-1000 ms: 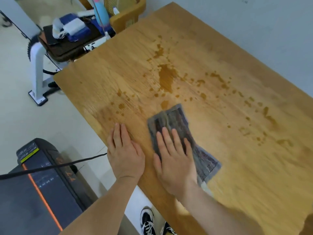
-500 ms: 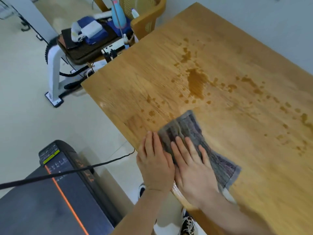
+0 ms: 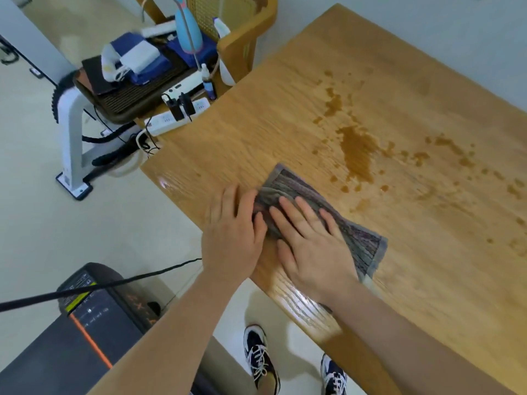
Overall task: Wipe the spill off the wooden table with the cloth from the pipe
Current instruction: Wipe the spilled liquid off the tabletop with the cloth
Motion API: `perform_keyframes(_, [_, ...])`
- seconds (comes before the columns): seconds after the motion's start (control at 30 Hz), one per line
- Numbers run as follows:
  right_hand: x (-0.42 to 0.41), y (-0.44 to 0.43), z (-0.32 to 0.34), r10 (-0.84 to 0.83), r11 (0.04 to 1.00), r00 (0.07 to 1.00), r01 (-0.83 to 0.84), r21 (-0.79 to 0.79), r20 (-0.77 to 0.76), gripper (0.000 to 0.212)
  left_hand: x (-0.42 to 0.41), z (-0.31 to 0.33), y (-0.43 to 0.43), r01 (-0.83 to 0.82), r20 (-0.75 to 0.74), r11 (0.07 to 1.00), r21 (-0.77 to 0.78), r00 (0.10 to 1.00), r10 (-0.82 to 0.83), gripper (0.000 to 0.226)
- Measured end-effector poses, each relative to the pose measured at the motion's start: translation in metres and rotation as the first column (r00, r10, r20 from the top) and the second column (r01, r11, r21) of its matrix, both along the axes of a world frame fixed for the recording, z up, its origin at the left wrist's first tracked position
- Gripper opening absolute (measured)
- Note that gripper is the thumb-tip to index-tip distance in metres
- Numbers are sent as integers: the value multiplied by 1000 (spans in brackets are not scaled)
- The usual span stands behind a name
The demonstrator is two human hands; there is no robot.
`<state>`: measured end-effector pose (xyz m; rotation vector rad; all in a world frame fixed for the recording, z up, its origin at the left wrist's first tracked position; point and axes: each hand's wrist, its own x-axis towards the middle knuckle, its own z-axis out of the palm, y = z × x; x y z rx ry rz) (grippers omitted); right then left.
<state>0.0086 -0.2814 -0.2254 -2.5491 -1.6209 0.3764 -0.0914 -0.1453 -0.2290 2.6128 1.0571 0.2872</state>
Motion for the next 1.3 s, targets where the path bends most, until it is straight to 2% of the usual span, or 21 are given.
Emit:
perform_keyframes(0.07, [17, -10, 2, -100, 994, 994, 102, -38, 37, 55, 5, -3, 4, 25, 14, 999, 20, 1000, -25, 30])
perform_keyframes(0.13, [11, -21, 5, -163, 985, 986, 166, -57, 46, 56, 5, -6, 7, -19, 55, 1000, -3, 998, 19, 25])
perform_keyframes(0.27, [-26, -42, 7, -125, 987, 991, 128, -97, 41, 57, 2, -6, 7, -19, 112, 999, -29, 993, 22, 32])
perform_keyframes(0.37, [-11, 4, 2, -43, 996, 998, 46, -78, 42, 56, 7, -3, 7, -18, 80, 999, -39, 997, 21, 38])
perform_keyframes(0.47, [7, 55, 3, -72, 994, 997, 75, -78, 34, 56, 9, -4, 7, -32, 13, 999, -25, 999, 32, 46])
perform_keyframes(0.7, [-8, -4, 7, -287, 953, 958, 288, -96, 23, 57, 4, -2, 11, 20, -41, 1000, 3, 999, -20, 53])
perform_keyframes(0.8, [-2, 6, 9, -347, 931, 937, 348, -108, 28, 57, 6, 0, 10, 28, -29, 999, -25, 999, -28, 52])
perform_keyframes(0.97, [9, 80, 7, -224, 970, 974, 221, -96, -17, 56, 3, -1, 9, -9, 38, 998, -57, 999, 11, 42])
perform_keyframes(1.03, [2, 71, 7, -145, 987, 989, 145, -69, 6, 56, 2, -2, 8, -26, 94, 997, -66, 995, 32, 36])
perform_keyframes(1.2, [-23, -15, 8, 28, 996, 1000, -28, -89, 5, 57, 2, -4, 9, -17, 186, 999, -45, 982, 25, 29])
perform_keyframes(1.3, [0, 29, 3, 50, 996, 998, -48, -76, 32, 54, 5, -8, 6, -76, 181, 996, -38, 980, 82, 38])
